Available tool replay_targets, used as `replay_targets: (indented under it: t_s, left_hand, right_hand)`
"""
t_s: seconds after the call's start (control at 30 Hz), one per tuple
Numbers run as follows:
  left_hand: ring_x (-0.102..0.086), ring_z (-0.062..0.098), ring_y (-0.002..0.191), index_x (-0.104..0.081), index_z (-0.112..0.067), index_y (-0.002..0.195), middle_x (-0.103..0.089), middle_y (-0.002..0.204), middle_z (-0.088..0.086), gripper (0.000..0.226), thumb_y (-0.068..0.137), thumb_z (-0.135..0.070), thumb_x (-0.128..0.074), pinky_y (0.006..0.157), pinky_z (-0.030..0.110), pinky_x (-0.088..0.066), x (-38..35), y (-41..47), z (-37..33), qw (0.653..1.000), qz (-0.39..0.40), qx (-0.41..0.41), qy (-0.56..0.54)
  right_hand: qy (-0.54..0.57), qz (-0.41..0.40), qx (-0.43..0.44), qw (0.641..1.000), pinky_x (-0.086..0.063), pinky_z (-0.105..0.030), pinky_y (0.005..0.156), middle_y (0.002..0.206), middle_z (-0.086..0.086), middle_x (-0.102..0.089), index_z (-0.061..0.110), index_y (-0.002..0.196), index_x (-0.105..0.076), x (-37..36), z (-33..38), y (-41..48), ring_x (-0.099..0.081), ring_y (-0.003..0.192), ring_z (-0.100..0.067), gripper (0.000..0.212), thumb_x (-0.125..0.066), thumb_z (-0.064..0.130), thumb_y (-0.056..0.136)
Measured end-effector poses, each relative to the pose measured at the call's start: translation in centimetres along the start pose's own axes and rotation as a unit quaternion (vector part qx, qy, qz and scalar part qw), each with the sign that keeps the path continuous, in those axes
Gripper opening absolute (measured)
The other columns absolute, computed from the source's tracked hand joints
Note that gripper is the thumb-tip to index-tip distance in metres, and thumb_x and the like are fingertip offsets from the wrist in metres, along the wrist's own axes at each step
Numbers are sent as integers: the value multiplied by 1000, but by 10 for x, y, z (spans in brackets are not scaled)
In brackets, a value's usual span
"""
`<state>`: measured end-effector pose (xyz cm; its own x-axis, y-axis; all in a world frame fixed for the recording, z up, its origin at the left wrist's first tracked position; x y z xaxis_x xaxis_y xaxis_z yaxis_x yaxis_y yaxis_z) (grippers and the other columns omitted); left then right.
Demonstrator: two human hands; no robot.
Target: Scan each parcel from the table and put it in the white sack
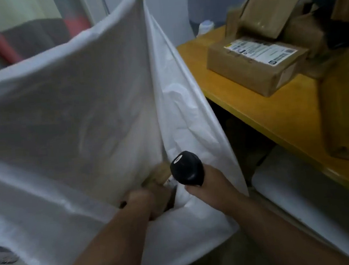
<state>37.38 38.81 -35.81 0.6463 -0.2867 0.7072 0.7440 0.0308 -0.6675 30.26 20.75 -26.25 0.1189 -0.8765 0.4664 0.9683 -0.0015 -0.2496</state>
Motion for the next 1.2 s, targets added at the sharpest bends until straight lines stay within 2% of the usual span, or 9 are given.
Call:
replay_targets:
  t_s: [0.13,0.23,0.33,0.4,0.57,0.67,0.9,1.03,1.2]
  left_hand:
    - [-48,38,125,-50,-7,134,-51,135,14,46,94,-31,-47,87,46,-44,-43,8,27,1000,8,21,22]
    - [-54,34,119,-51,-11,132,-56,129,12,51,89,-39,-54,94,42,-44,-32,2,44,996,-59,12,60]
    - [-55,33,119,-60,-16,125,-61,126,6,39,93,-36,-50,103,55,-38,-38,-1,54,990,-15,35,139]
    - [-53,30,120,-59,-20,122,-59,125,3,37,94,-40,-47,106,49,-33,-35,-5,46,994,1,24,110]
    - [-54,30,116,-60,-13,121,-59,124,10,34,97,-32,-45,91,34,-42,31,-38,-3,981,-158,-105,34]
    - [-49,30,116,-54,-13,122,-53,124,11,30,97,-27,-44,90,34,-39,73,-77,-31,943,-276,-175,64]
    - [-51,27,114,-52,-17,130,-54,127,6,38,99,-36,-41,90,38,-42,141,-198,-91,806,-487,-337,11]
    - [-62,32,93,-65,-11,109,-64,109,12,30,88,-31,-58,75,40,-51,160,-260,-137,729,-546,-413,0]
    - [-54,27,108,-56,-17,125,-56,122,6,39,95,-39,-47,87,40,-47,176,-323,-193,687,-562,-459,-10]
  right_hand:
    - [-42,9,-29,999,-39,-25,71,64,6,-58,22,68,-54,-13,-14,0,-55,68,-5,20,-69,24,82]
    - [-48,-7,-30,998,-33,-27,71,57,5,-53,21,61,-48,-21,-8,-1,-53,65,-7,29,-69,27,80]
    - [-106,-13,-16,994,-22,-33,85,66,5,-58,19,69,-51,-27,-2,-1,-54,72,-9,22,-66,30,81]
    - [-109,-19,-14,994,-22,-30,82,65,6,-57,20,68,-50,-27,-3,-4,-50,66,-4,23,-66,29,82]
    - [-27,-91,-1,995,-39,-23,64,62,9,-54,25,64,-48,-6,-1,-19,-52,64,-4,31,-74,20,79]
    - [2,-189,10,982,-37,-18,62,67,13,-53,27,71,-49,27,6,-41,-52,66,-1,30,-76,19,79]
    - [61,-383,46,920,-48,-34,66,70,-13,-63,10,74,-60,116,23,-137,-62,72,-31,17,-77,14,78]
    - [80,-445,38,891,-43,-24,55,67,-7,-65,6,78,-64,155,23,-205,-63,67,-17,16,-75,18,78]
    - [124,-508,28,852,-44,-27,62,71,-2,-66,11,88,-67,196,14,-274,-64,71,-17,14,-76,17,78]
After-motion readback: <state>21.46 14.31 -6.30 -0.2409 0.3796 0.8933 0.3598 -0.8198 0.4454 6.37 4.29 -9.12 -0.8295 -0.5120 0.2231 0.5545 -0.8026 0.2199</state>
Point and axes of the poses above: each hand's wrist, its own y-axis towards the middle knuckle, its own x-axis out of the back of the hand, z = x × y, the point moved 4 cm from there along y, towards the middle knuckle
